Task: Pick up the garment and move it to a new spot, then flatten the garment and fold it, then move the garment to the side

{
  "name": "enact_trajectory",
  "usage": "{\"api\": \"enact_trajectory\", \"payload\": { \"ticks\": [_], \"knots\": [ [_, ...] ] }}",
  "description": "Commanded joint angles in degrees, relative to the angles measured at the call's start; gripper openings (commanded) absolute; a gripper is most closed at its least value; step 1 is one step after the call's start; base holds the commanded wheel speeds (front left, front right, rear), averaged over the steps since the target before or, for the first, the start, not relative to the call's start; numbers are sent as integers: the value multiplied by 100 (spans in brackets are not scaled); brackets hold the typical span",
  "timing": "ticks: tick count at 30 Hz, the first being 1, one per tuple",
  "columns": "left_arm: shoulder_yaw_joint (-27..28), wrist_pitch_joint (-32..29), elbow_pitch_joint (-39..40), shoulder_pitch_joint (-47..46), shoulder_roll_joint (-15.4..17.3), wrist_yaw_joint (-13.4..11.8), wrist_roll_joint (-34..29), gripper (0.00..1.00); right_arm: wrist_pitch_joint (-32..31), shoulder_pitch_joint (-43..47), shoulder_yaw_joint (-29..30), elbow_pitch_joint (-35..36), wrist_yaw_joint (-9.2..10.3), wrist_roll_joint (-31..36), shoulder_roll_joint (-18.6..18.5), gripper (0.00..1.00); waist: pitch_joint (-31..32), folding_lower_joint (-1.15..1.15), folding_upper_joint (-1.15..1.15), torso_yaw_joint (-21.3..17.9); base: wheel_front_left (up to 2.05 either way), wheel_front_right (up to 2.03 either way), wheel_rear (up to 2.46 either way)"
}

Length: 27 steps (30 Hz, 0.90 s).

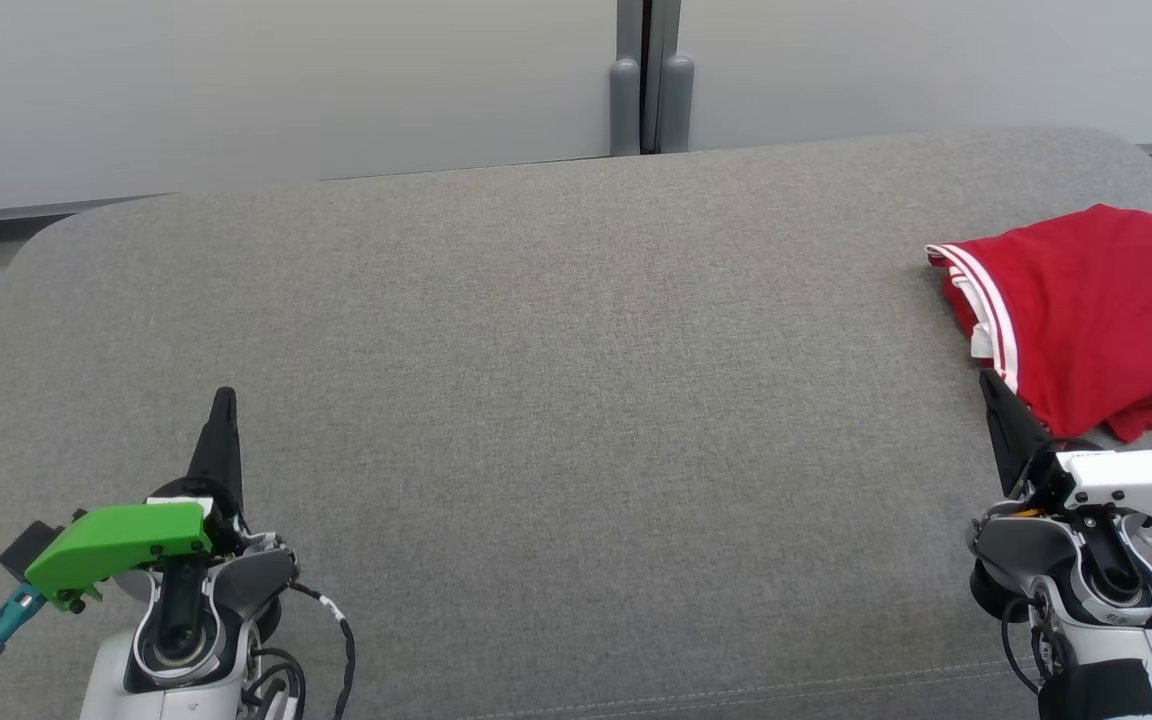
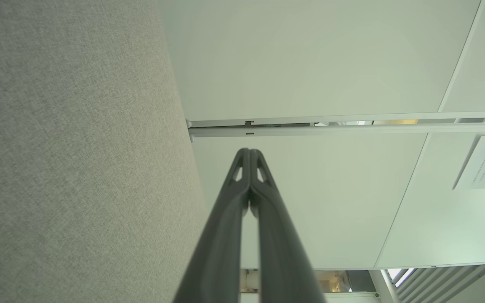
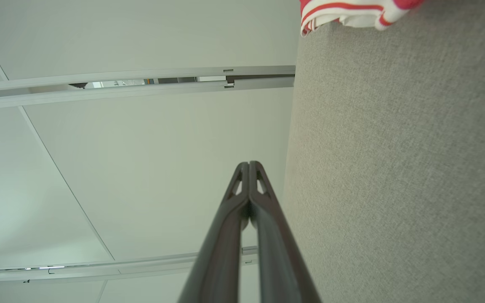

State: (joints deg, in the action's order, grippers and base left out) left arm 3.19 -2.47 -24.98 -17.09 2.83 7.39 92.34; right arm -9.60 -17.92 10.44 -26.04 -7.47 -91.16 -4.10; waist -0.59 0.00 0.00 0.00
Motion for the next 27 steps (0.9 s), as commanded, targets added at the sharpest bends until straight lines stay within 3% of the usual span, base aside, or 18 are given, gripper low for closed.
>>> {"api": "enact_trajectory", "payload": {
  "ticks": [1,27],
  "knots": [
    [6,-14,-16,-71,1,33,-5,0,-29,-44,18,-14,-4,-1,1,0,0,0,0,0,0,0,0],
    [4,-13,-14,-70,2,33,-4,0,-47,-50,57,-14,-4,44,26,0,0,0,0,0,0,0,0]
  ]
}}
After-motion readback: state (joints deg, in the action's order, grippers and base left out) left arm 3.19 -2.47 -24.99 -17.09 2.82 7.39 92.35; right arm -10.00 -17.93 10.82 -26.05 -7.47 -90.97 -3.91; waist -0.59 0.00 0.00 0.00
